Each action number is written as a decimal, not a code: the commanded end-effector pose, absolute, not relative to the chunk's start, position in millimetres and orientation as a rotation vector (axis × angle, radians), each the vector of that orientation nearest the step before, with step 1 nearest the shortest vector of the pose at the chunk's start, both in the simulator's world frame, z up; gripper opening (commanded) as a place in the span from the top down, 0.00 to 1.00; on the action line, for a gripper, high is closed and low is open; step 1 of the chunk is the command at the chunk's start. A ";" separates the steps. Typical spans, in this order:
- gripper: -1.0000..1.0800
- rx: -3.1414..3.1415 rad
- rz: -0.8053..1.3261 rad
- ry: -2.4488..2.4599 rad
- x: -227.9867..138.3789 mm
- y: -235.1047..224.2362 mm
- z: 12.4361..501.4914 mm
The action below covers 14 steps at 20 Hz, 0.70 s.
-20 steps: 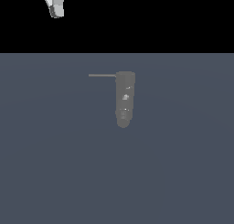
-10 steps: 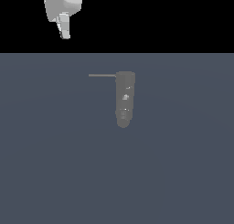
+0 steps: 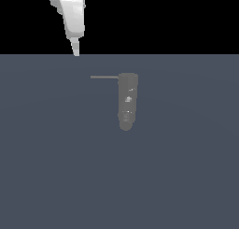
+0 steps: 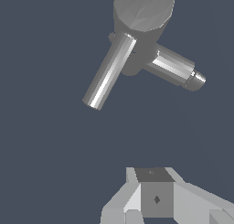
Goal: Turn on the faucet by rotating a designated handle.
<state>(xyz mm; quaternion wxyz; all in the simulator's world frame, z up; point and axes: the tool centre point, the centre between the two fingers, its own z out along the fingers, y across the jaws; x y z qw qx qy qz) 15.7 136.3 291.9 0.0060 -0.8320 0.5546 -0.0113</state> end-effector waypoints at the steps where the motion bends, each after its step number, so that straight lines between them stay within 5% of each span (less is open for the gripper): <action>1: 1.00 -2.554 -0.033 1.812 31.0 133.9 280.7; 14: 1.00 -2.255 -0.013 2.187 107.1 106.1 222.8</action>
